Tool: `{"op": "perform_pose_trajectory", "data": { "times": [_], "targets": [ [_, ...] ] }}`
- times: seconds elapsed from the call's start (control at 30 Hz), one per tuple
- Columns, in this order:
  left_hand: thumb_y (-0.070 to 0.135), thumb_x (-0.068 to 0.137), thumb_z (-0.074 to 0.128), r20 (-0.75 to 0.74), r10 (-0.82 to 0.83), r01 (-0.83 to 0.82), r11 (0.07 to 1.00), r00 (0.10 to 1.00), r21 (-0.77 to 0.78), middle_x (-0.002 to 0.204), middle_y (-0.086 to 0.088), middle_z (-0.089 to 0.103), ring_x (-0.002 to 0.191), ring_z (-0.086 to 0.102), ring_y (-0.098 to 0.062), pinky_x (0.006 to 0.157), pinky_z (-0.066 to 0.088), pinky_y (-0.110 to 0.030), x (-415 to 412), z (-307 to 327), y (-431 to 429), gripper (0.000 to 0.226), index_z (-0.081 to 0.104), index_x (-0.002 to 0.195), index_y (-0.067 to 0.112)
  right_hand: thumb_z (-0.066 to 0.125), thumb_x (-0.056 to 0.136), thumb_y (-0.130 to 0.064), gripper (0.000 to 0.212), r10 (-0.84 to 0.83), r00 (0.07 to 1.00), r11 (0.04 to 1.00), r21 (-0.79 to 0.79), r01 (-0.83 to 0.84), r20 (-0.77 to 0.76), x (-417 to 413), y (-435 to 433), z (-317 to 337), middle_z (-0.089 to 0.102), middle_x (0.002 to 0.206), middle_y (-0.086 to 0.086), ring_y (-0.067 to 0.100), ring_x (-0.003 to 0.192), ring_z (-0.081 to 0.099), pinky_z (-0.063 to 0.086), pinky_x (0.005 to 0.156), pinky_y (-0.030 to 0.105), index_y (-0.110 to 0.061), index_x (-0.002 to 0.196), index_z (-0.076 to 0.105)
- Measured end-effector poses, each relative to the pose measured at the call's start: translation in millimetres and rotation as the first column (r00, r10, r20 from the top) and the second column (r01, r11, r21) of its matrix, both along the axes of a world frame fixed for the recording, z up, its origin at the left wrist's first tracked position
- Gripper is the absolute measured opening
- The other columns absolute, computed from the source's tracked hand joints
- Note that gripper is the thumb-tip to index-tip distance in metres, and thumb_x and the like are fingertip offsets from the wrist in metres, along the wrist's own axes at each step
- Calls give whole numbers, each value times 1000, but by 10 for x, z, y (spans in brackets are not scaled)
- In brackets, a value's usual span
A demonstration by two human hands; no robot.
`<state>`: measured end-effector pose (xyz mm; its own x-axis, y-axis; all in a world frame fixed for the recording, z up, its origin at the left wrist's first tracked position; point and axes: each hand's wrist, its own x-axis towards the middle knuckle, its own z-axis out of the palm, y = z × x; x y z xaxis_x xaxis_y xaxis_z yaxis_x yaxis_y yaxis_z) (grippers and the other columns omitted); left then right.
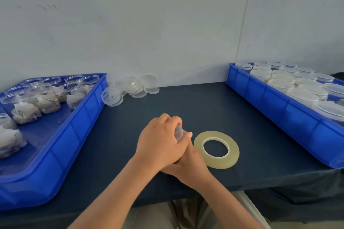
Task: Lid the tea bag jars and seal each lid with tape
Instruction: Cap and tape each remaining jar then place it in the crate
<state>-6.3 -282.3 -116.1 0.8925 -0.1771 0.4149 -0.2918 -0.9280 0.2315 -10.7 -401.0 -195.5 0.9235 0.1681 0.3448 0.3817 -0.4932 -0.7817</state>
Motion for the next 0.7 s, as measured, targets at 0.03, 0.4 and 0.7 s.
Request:
{"op": "perform_pose_trajectory", "data": {
  "times": [0.03,0.4,0.7],
  "targets": [
    [71,90,44,11,-44,44,999,999,-30,103,18,58,90,56,-7,70,39,-22,15,-13,34,40,60,111,41,88,71,-51,71,-7,1000,1000,10,7,-24,-2,-8,1,60,112,-30,1,98,68,62,74,29,-40,128,47],
    [81,90,48,-4,8,-8,993,1000,-114,156,11,49,144,42,-11,109,42,-30,-115,-73,87,71,55,150,42,78,75,-47,45,37,999,999,-2,-37,38,8,61,60,63,101,-25,4,95,65,52,68,17,-52,111,50],
    [72,87,55,62,51,-41,989,997,-143,117,13,65,98,63,-8,78,40,-19,-107,-88,80,61,69,131,32,75,65,-63,67,-40,998,992,-124,34,-41,-17,51,35,56,105,-27,-8,99,61,52,66,14,-51,117,35]
  ]
}}
